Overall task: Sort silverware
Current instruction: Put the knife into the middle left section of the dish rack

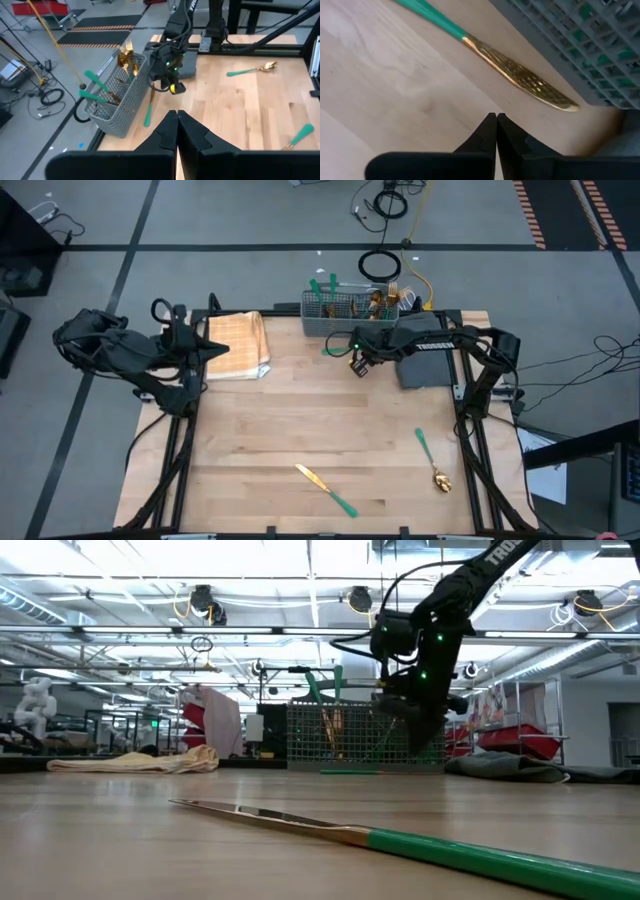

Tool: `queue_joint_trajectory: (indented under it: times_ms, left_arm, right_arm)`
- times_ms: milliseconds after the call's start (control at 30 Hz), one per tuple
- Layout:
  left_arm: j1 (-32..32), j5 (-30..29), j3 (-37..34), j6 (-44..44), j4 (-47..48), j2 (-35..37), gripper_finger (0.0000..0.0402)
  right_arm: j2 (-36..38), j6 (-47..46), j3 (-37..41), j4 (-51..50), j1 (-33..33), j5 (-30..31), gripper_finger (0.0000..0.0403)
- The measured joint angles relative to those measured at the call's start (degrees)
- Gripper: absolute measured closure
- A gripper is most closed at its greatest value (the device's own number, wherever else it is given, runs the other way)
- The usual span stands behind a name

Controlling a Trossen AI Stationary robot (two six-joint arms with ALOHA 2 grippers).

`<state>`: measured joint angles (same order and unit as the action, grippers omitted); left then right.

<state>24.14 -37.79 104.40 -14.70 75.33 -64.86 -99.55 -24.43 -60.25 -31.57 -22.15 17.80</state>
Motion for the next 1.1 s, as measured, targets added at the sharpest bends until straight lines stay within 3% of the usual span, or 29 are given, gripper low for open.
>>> queue_joint_trajectory:
  times_ms: [200,367,833,1100]
  left_arm:
    - [0.0,-0.14,0.0,0.02,0.44,0.0,0.0394]
    - [0.0,-0.28,0.0,0.02,0.53,-0.09,0.0393]
    - [0.0,-0.69,0.0,0.04,2.19,-0.15,0.0393]
    - [0.0,-0.67,0.0,0.02,4.72,-0.15,0.0393]
  right_arm:
    - [-1.34,-1.17,-0.07,1.83,-0.35,0.09,0.0403]
    - [-6.4,4.56,-2.99,-1.34,1.22,-0.06,0.0403]
    - [-25.47,21.39,-36.16,-22.87,3.11,6.1,0.0403]
    - [-34.94,27.35,-49.15,-35.17,3.92,10.42,0.0403]
